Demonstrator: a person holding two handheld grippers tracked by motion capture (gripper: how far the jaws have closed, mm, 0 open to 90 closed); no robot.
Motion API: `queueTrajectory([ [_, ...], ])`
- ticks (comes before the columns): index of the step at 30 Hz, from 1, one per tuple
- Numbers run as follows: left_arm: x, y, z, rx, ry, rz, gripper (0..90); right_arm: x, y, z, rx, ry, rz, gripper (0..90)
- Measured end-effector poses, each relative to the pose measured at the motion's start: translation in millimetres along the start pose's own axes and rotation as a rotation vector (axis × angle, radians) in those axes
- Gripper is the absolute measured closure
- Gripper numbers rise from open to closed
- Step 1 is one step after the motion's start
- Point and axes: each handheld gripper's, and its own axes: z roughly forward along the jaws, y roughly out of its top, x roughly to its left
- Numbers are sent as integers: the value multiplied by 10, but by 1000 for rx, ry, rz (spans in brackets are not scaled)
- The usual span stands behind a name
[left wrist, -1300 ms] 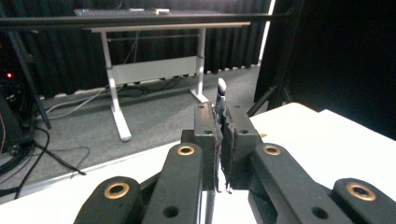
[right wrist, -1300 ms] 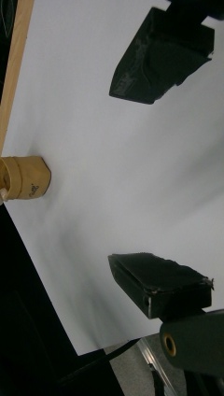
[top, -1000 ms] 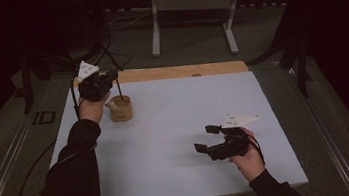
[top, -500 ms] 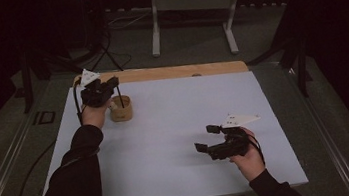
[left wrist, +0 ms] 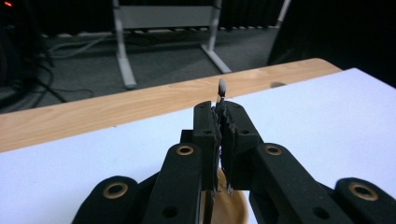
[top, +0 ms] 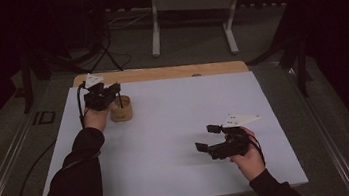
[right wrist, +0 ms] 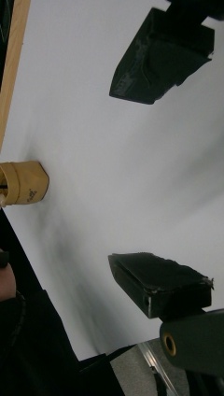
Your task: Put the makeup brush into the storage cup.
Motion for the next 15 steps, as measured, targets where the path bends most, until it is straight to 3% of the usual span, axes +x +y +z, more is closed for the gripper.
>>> queueTrajectory([
  [7,-21,-13,35,26,12,1,839,-1,0,-3,-1,-2,-1,165],
  [9,-31,8,39,38,18,-7,680,-1,1,-5,-2,-1,0,165],
  [15,-68,103,14,67,50,-8,367,-5,2,-9,-3,-1,4,165],
])
